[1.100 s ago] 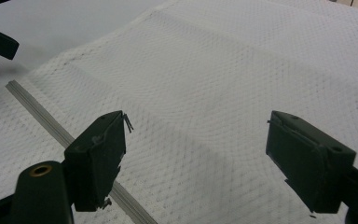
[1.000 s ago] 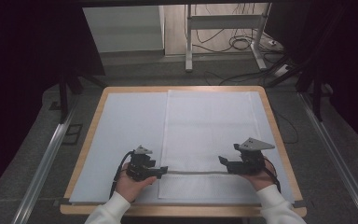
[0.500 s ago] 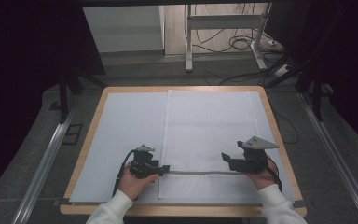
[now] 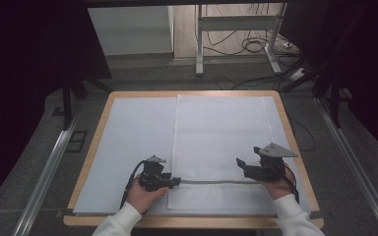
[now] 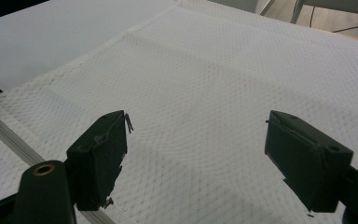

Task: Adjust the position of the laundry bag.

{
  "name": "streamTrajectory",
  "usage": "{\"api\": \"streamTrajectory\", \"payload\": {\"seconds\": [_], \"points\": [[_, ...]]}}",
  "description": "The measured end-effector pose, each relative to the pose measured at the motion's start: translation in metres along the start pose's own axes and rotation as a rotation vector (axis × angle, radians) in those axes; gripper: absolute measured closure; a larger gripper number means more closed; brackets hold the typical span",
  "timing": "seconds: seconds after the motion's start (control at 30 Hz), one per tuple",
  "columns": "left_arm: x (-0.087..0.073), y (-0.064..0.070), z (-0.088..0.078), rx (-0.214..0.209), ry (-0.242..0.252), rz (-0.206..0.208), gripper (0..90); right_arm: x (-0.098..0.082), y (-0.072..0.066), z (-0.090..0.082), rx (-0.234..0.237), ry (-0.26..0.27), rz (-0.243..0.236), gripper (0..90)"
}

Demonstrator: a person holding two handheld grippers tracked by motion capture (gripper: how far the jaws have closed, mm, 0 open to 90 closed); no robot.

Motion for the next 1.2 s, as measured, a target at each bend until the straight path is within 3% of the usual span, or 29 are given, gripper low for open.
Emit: {"api": "streamTrajectory", "payload": {"seconds": [0.17,0.3,0.47,0.63,0.8,1.2], "points": [[0.001,-0.001,0.002,0.048,0.006,0.040,69.3,0.001,0.000,-0.001,-0.007,0.006,0.000,20.4],[0.002,-0.001,0.003,0.053,0.007,0.061,76.5,0.003,0.004,-0.003,-0.012,0.006,0.012,21.0],[0.003,-0.001,0.002,0.053,0.025,0.064,83.7,0.007,0.017,-0.010,-0.035,-0.041,0.043,22.2],[0.003,-0.001,0.002,0.043,0.025,0.065,84.5,0.009,0.042,-0.023,-0.093,-0.059,0.137,22.5],[0.004,-0.002,0.001,0.034,0.033,0.063,84.9,0.002,0.061,-0.029,-0.128,-0.065,0.196,22.5],[0.006,-0.003,0.000,0.016,0.045,0.042,85.4,-0.005,0.080,-0.035,-0.157,-0.131,0.222,22.5]]}}
Point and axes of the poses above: each handheld gripper's, and its own axes: z roughly forward along the jaws, x roughly out of its top, y roughly to its right, the point moved 5 cm from there along z, roughly forward along the jaws, and after that the axes turned 3 degrees about x, right-handed, at the moved point
